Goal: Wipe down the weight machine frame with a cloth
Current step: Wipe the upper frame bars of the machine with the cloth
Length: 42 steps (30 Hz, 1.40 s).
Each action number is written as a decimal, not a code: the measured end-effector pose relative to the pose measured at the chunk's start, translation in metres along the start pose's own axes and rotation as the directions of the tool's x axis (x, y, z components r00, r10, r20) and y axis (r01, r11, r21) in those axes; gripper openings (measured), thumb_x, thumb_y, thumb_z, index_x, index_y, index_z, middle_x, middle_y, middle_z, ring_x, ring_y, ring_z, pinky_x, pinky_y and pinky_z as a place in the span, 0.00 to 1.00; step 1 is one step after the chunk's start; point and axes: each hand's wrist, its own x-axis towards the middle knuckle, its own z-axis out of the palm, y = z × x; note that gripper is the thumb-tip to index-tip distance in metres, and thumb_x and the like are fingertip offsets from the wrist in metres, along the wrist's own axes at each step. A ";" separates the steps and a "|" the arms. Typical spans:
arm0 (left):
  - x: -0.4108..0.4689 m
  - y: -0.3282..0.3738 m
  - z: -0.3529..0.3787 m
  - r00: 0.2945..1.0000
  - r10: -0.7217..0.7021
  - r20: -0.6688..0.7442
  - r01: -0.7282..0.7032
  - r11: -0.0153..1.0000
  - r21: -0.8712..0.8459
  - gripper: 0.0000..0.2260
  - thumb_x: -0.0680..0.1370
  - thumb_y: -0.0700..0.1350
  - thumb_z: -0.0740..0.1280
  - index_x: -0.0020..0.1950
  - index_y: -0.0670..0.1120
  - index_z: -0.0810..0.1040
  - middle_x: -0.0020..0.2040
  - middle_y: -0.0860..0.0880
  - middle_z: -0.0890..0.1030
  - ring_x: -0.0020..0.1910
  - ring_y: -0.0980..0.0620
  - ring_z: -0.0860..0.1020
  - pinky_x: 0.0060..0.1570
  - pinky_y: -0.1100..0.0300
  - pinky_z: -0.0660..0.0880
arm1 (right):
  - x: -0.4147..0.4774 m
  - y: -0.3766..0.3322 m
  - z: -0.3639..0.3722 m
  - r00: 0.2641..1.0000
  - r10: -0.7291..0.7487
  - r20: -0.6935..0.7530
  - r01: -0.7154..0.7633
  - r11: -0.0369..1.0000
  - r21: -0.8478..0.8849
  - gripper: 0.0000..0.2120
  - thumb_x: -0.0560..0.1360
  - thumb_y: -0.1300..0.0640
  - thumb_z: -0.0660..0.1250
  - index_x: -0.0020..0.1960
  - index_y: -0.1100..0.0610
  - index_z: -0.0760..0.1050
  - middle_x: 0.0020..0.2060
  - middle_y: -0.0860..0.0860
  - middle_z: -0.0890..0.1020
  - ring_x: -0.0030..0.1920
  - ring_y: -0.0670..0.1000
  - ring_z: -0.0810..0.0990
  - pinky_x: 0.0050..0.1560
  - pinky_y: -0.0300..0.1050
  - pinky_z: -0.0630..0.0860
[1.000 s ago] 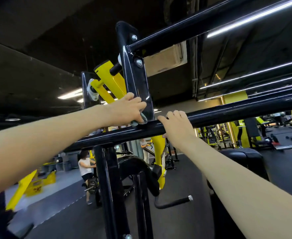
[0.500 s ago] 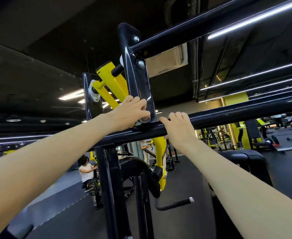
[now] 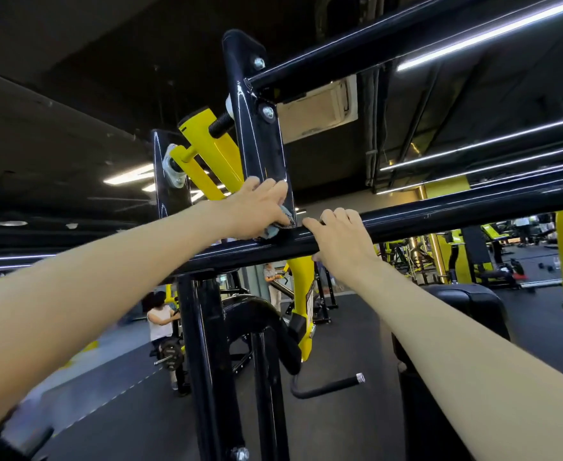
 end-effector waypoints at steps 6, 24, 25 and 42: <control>-0.008 -0.005 0.000 0.999 0.013 0.030 -0.011 0.998 -0.062 0.24 0.78 0.39 0.63 0.71 0.59 0.68 0.58 0.48 0.62 0.60 0.48 0.62 0.63 0.51 0.59 | -0.002 0.000 -0.001 0.999 0.001 0.033 -0.001 1.000 0.006 0.29 0.77 0.45 0.65 0.74 0.52 0.60 0.62 0.53 0.72 0.63 0.55 0.69 0.65 0.49 0.63; -0.022 -0.004 0.017 0.999 -0.030 -0.039 0.023 0.983 -0.182 0.27 0.76 0.35 0.62 0.70 0.58 0.69 0.59 0.50 0.62 0.62 0.50 0.59 0.63 0.52 0.52 | -0.001 -0.002 0.000 1.000 0.003 0.022 -0.003 1.000 0.016 0.26 0.78 0.51 0.65 0.73 0.51 0.60 0.60 0.53 0.73 0.62 0.55 0.69 0.64 0.48 0.63; -0.023 -0.004 0.018 1.000 -0.013 -0.010 0.012 0.988 -0.154 0.28 0.76 0.35 0.61 0.72 0.58 0.67 0.61 0.49 0.61 0.64 0.50 0.59 0.65 0.51 0.52 | -0.001 -0.002 0.000 1.000 0.001 0.026 -0.001 1.000 0.011 0.26 0.78 0.50 0.65 0.72 0.51 0.60 0.60 0.53 0.73 0.62 0.55 0.69 0.64 0.48 0.63; 0.064 0.012 -0.002 0.983 0.052 0.175 -0.053 0.999 0.002 0.13 0.81 0.47 0.60 0.64 0.47 0.75 0.61 0.46 0.68 0.60 0.46 0.66 0.60 0.51 0.64 | -0.001 0.000 -0.013 0.997 -0.018 0.081 0.014 0.999 0.049 0.25 0.78 0.49 0.65 0.72 0.53 0.62 0.61 0.53 0.73 0.63 0.55 0.69 0.65 0.48 0.62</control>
